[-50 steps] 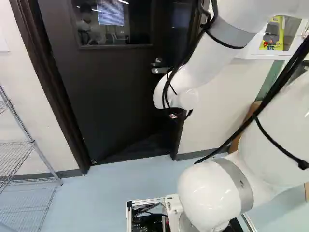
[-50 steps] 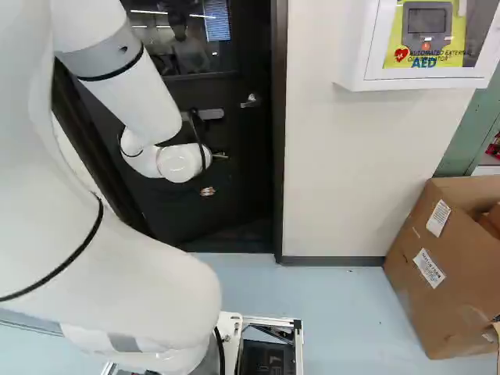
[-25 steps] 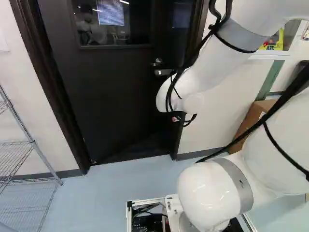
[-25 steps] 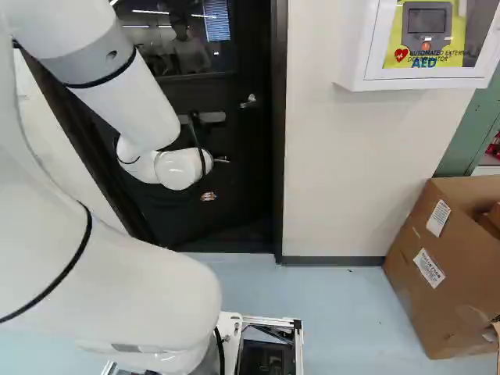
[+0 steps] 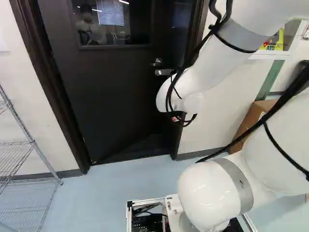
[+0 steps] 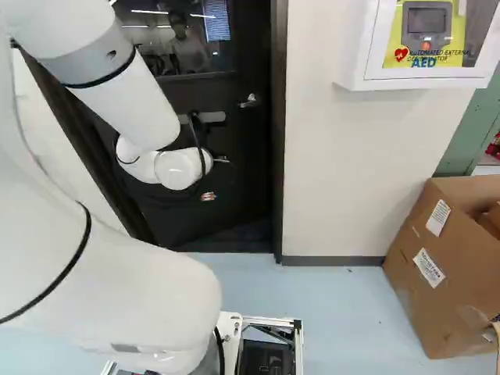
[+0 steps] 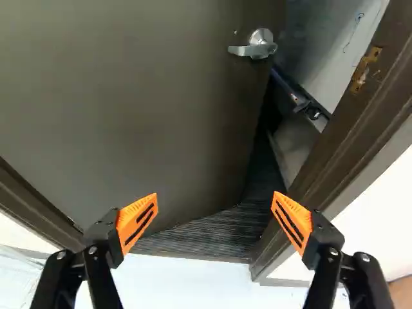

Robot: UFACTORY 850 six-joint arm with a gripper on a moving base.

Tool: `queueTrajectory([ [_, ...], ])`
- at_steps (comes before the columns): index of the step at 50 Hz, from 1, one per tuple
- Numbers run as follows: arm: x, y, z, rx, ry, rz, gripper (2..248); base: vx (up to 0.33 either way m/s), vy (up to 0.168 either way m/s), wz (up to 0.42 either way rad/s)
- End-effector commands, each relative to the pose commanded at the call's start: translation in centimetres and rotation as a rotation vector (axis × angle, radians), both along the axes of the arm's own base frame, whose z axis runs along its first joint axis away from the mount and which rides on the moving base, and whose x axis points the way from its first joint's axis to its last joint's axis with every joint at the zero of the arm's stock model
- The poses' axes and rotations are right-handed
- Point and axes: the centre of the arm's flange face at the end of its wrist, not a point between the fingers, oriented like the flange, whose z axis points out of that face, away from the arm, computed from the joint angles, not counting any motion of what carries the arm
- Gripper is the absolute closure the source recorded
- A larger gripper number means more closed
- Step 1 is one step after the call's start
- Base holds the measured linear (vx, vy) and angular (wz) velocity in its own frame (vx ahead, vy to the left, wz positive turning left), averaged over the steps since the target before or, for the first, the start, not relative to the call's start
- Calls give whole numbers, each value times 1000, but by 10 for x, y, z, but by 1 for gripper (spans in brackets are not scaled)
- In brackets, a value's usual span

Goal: Open the door and move inside

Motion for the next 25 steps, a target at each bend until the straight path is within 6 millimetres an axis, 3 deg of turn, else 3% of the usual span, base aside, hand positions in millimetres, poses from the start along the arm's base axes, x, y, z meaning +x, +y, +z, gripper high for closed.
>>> queueTrajectory([
  [10, 0, 0, 0, 0, 0, 0, 3, 55, 46, -8],
  [25, 0, 0, 0, 0, 0, 0, 3, 124, 90, -16],
])
